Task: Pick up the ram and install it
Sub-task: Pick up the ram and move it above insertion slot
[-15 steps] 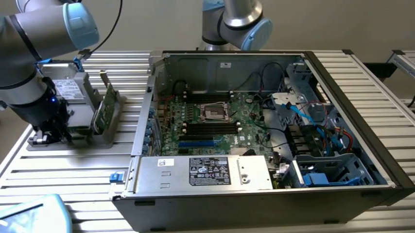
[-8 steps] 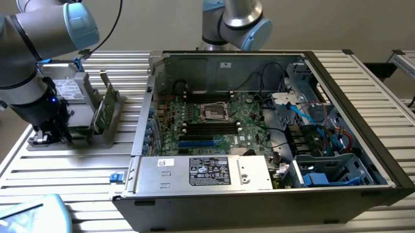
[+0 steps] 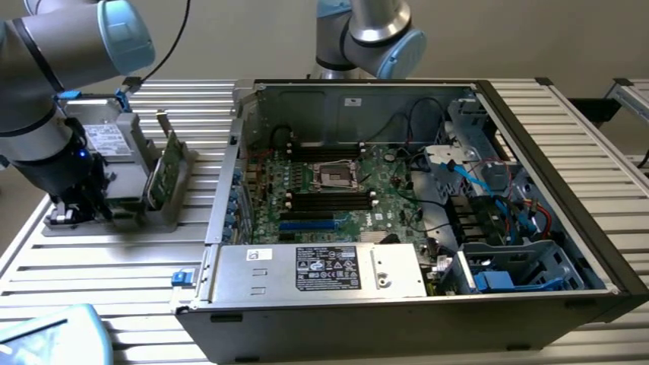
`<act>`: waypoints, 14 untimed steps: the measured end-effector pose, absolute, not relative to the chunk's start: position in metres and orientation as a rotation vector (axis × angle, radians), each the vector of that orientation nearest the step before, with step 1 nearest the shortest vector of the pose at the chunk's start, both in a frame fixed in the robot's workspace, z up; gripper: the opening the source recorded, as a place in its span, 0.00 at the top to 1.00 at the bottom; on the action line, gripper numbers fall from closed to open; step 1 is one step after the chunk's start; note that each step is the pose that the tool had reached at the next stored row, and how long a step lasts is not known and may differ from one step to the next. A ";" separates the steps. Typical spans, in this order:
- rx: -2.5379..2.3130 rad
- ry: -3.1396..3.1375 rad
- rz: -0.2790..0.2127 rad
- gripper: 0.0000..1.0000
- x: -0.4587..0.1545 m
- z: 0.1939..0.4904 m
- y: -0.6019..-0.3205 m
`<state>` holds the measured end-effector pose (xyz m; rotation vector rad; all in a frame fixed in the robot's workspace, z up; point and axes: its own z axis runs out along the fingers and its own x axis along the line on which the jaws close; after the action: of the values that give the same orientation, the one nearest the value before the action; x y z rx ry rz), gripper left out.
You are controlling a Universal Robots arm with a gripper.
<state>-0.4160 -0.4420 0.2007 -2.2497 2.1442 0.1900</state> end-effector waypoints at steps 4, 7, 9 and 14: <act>-2.252 2.146 0.195 0.87 -0.416 0.204 -0.442; -2.254 2.149 0.201 0.87 -0.415 0.207 -0.442; -2.255 2.151 0.205 0.87 -0.414 0.209 -0.442; -2.260 2.157 0.221 0.87 -0.412 0.215 -0.442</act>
<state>-0.4118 -0.4420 0.2149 -2.2599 2.1569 0.2207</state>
